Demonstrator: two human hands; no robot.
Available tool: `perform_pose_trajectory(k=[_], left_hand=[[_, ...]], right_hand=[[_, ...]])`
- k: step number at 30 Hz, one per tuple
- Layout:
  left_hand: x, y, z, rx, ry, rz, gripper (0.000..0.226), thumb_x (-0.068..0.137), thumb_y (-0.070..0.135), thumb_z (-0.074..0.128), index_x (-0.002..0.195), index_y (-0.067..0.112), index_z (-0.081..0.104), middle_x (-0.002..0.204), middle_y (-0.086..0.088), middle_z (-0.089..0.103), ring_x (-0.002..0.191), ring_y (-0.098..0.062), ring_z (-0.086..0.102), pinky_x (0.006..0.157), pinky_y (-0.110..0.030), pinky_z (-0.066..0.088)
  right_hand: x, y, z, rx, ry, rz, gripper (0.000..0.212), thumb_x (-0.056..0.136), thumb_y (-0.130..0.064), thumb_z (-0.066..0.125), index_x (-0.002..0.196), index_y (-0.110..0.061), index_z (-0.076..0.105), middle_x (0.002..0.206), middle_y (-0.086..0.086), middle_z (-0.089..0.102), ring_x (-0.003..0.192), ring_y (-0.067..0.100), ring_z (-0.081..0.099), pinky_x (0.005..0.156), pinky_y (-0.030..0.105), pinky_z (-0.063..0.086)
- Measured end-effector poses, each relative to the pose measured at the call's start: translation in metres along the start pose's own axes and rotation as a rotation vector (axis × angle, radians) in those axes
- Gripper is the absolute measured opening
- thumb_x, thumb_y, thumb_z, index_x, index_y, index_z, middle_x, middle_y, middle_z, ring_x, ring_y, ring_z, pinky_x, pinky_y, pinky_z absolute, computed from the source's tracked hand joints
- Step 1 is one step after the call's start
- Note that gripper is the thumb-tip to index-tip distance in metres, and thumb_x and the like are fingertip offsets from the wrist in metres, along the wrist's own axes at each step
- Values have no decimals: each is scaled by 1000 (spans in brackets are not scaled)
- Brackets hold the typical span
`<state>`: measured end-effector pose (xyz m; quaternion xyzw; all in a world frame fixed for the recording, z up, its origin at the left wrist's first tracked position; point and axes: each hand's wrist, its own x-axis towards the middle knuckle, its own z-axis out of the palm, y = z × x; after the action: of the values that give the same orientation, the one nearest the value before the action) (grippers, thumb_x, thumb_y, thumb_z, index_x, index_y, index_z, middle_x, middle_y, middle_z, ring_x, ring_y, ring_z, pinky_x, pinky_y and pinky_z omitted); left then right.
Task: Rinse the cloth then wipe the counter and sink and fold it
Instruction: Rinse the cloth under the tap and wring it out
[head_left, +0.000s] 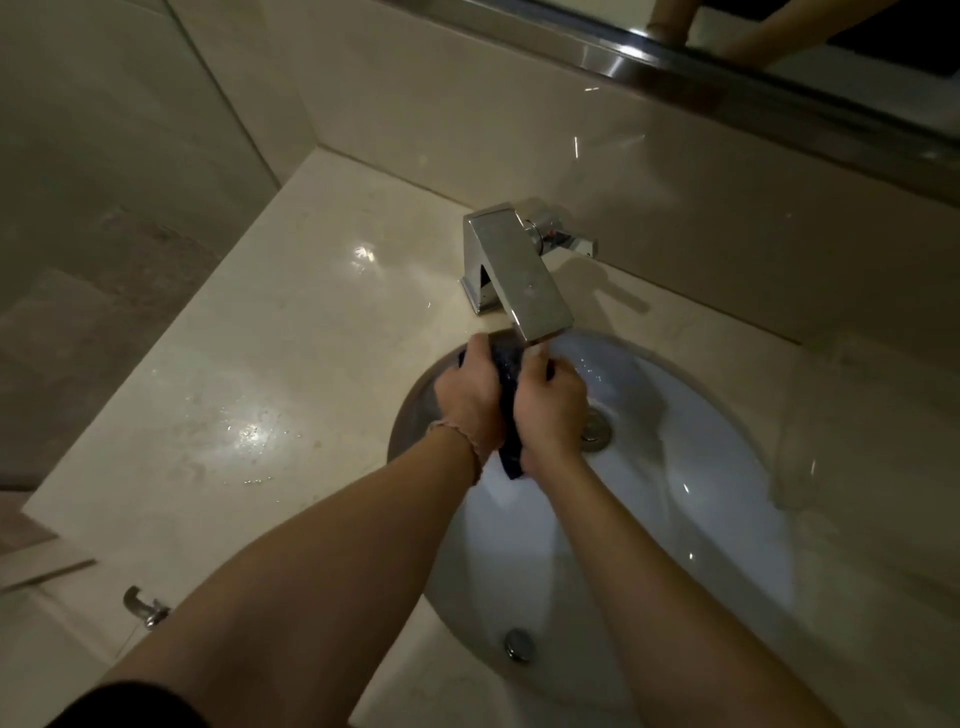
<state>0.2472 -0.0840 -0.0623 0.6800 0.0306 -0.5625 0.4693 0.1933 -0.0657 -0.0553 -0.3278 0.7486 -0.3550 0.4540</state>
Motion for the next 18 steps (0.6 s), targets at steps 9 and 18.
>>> perform_pose_trajectory(k=[9,18], left_hand=[[4,-23,10,78,-262,-122,39,93,39,65,110,5,74,104,-17,77,98,-36,73,90,-51,60],[31,-19,11,-60,-329,-166,40,85,36,71,111,5,72,103,-15,73,94,-33,71,81,-42,60]], right_hand=[[37,3,-23,-61,150,-21,43,101,-43,47,76,-14,64,76,7,67,77,28,68,65,35,53],[18,-3,-25,-274,-38,34,36,103,-39,43,97,-13,68,86,2,65,83,24,62,64,28,41]])
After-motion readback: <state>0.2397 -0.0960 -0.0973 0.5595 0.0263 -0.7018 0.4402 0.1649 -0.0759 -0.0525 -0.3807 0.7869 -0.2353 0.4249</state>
